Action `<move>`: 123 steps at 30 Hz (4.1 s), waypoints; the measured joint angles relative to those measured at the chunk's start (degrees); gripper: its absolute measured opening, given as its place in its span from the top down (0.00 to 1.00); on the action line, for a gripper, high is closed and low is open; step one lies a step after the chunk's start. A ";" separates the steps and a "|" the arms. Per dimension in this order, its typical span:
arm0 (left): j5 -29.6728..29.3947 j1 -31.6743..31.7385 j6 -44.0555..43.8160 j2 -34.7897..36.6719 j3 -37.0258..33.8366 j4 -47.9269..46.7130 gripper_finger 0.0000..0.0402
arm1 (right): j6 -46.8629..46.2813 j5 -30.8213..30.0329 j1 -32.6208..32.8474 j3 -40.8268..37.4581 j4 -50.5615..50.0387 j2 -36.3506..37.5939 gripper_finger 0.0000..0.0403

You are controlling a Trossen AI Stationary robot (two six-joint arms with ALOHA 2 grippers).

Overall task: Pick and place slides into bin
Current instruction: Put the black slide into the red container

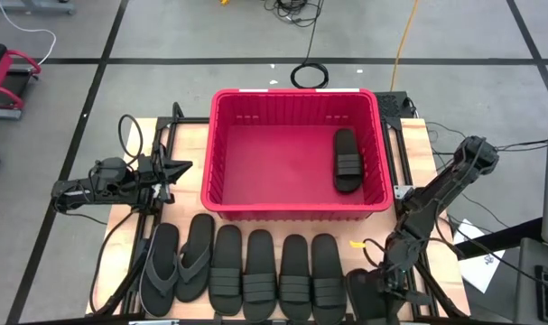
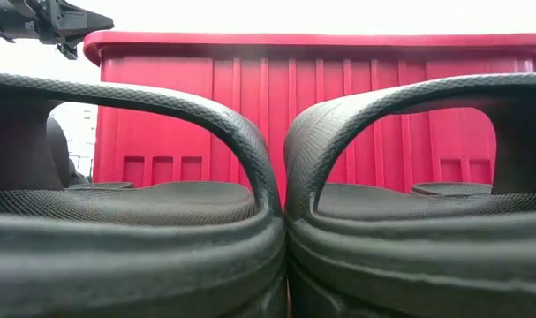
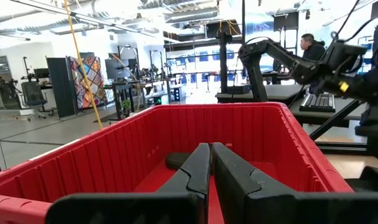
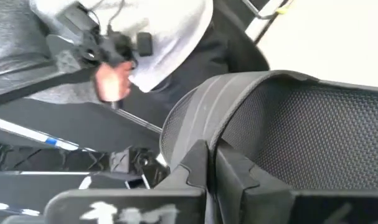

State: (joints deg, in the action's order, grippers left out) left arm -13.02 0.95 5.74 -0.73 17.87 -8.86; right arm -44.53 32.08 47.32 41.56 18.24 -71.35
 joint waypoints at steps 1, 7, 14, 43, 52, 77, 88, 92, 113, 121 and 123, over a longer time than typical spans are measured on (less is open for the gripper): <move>0.00 0.00 0.00 0.00 0.00 0.00 0.94 | 1.15 -0.13 -0.48 1.70 -2.46 -0.01 0.99; 0.00 -0.01 0.01 0.00 0.00 0.00 0.94 | 10.97 -0.42 -4.63 13.23 -19.37 -0.05 1.00; 0.00 -0.02 0.00 0.00 0.00 0.00 0.94 | 22.86 -2.52 -13.22 30.65 -40.94 -0.05 0.99; 0.00 0.00 0.00 -0.02 0.00 0.02 0.94 | 65.57 -12.39 -62.83 55.60 -82.28 -4.34 0.99; 0.01 -0.01 0.01 0.00 0.00 0.02 0.94 | 70.73 -15.06 -69.51 55.60 -73.04 -10.90 0.99; -0.28 0.00 -22.21 -0.02 0.00 -11.34 0.94 | 86.28 -7.44 -84.50 55.58 -89.85 -32.36 0.99; -0.38 0.00 -23.02 0.00 0.00 -9.05 0.94 | 90.90 3.54 -85.86 55.58 -93.04 -37.81 0.99; -0.39 -0.02 -22.99 0.00 0.00 -8.96 0.94 | 91.29 4.53 -85.60 55.58 -93.65 -40.01 0.99; -0.44 0.00 -25.00 -0.02 0.00 -8.89 0.94 | 83.90 -5.01 -88.61 55.56 -97.69 -43.87 0.99; -0.42 0.00 -25.81 0.00 0.00 -8.89 0.94 | 84.24 -5.02 -88.11 55.56 -98.01 -43.87 0.99; -0.42 -0.01 -25.81 0.00 0.00 -8.87 0.94 | 84.41 -3.79 -88.11 55.56 -98.05 -43.87 0.99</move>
State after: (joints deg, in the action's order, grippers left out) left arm -13.43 0.94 -20.08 -0.73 17.87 -17.74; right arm 39.88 28.29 -40.80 97.12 -79.81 -115.22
